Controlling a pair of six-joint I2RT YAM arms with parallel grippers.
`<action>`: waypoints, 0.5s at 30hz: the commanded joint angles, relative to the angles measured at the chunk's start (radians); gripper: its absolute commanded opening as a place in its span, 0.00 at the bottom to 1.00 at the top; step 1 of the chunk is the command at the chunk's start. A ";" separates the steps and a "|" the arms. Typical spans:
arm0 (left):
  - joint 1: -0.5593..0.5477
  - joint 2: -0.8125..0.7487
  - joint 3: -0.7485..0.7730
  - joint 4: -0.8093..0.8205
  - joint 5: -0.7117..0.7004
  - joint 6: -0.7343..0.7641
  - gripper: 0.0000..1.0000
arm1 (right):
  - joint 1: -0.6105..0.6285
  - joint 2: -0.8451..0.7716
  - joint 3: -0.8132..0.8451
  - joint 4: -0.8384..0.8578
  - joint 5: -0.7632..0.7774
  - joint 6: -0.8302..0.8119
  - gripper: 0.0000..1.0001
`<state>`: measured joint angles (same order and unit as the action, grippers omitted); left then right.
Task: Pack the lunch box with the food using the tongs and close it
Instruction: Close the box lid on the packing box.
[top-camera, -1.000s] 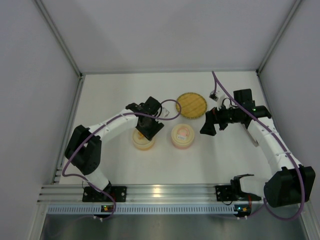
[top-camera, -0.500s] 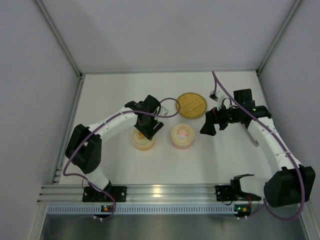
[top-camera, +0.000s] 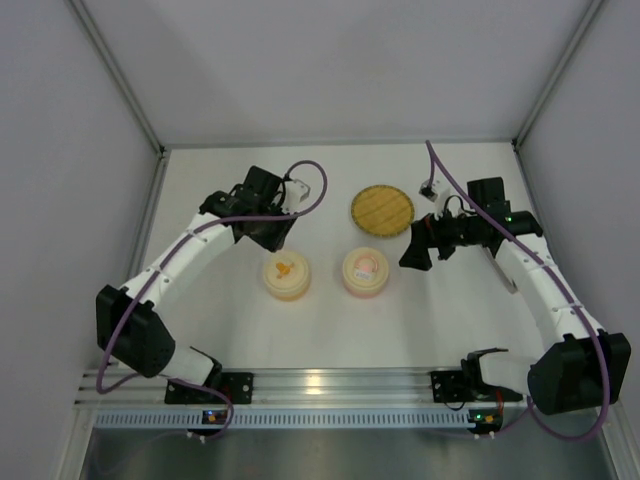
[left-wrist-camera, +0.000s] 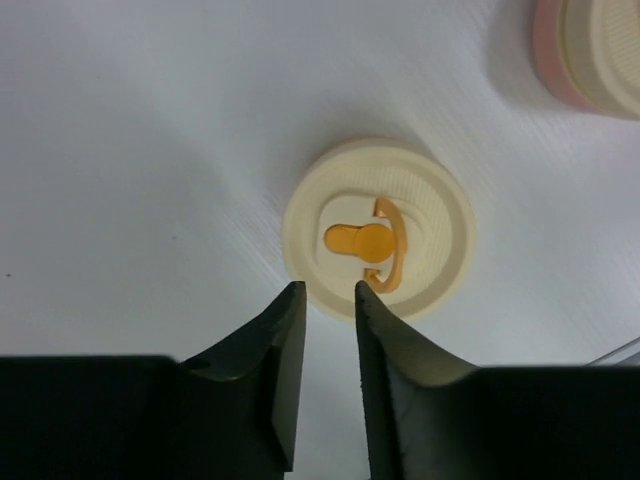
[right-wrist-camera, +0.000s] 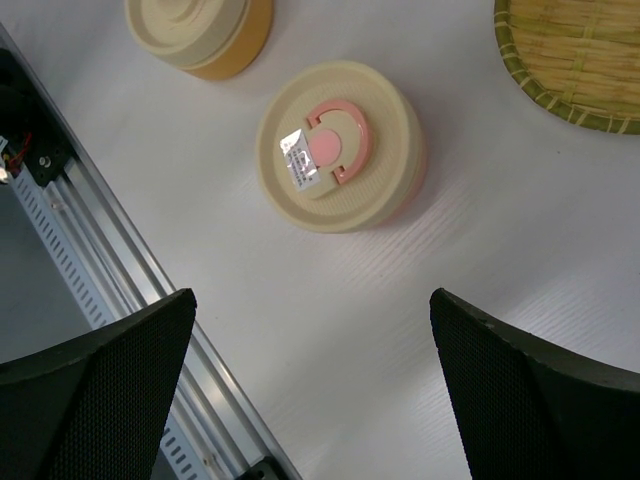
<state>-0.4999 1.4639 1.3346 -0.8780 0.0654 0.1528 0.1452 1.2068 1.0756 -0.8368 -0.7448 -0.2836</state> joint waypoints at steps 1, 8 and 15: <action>-0.003 0.009 -0.006 -0.047 -0.118 0.031 0.29 | -0.018 -0.007 0.043 0.051 -0.028 0.009 0.99; -0.038 0.050 -0.094 -0.019 -0.257 0.045 0.04 | -0.018 -0.010 0.041 0.051 -0.008 0.015 0.99; -0.143 0.088 -0.115 -0.007 -0.295 0.033 0.00 | -0.021 -0.007 0.046 0.047 -0.001 0.020 0.99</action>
<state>-0.5991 1.5478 1.2316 -0.8982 -0.1879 0.1856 0.1452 1.2068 1.0760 -0.8368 -0.7387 -0.2737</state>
